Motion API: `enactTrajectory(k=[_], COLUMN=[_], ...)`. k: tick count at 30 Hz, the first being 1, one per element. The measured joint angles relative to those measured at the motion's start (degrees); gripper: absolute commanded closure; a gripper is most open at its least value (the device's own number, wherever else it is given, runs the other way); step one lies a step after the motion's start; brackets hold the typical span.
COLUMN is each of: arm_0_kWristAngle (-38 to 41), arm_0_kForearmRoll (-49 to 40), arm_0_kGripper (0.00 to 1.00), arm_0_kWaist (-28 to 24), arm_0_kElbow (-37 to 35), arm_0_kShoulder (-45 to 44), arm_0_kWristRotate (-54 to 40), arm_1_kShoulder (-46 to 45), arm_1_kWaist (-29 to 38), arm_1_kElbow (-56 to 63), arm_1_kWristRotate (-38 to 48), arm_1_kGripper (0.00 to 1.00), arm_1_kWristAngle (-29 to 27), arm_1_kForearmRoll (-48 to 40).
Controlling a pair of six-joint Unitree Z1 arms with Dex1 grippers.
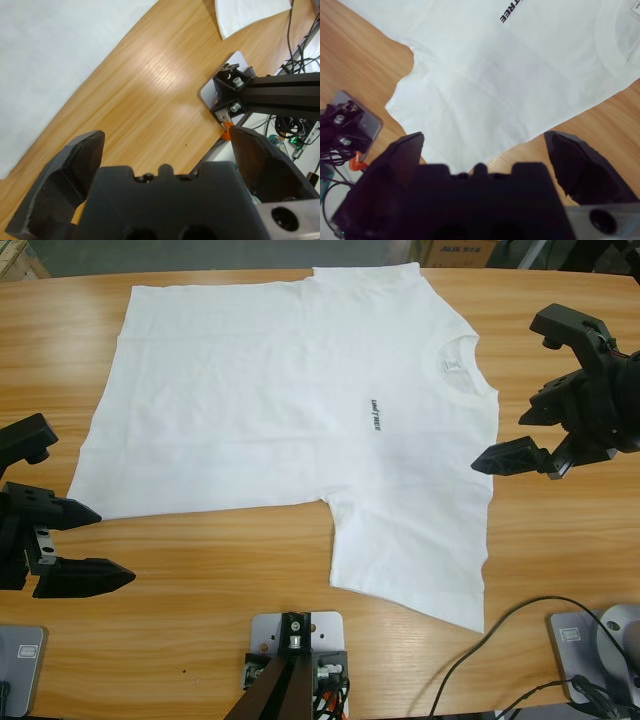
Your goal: Fold clothes
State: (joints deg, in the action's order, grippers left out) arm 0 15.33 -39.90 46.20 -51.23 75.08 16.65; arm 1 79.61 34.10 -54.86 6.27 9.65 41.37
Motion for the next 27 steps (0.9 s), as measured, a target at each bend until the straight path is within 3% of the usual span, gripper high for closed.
enactTrajectory(k=[14,22,27], arm_0_kWristAngle=[-1.5,2.0,4.5], arm_0_kForearmRoll=[0.0,0.0,0.5], arm_0_kGripper=[0.023,0.034,0.069], arm_0_kWaist=[-0.5,-16.2,-18.5], arm_0_kElbow=[0.1,0.8,2.4], arm_0_kShoulder=[0.0,-0.7,0.0], arm_0_kWristRotate=[2.0,6.3,11.8], arm_1_kShoulder=[0.0,-0.2,-0.2], arm_1_kWaist=[0.0,-1.0,-1.9], arm_1_kElbow=[0.3,0.1,-0.1], arm_1_kWristRotate=[0.3,1.7,2.3], arm_1_kGripper=[0.013,0.013,0.013], arm_1_kWristAngle=[-1.0,-0.5,1.2], arm_1_kForearmRoll=[0.0,1.0,1.2])
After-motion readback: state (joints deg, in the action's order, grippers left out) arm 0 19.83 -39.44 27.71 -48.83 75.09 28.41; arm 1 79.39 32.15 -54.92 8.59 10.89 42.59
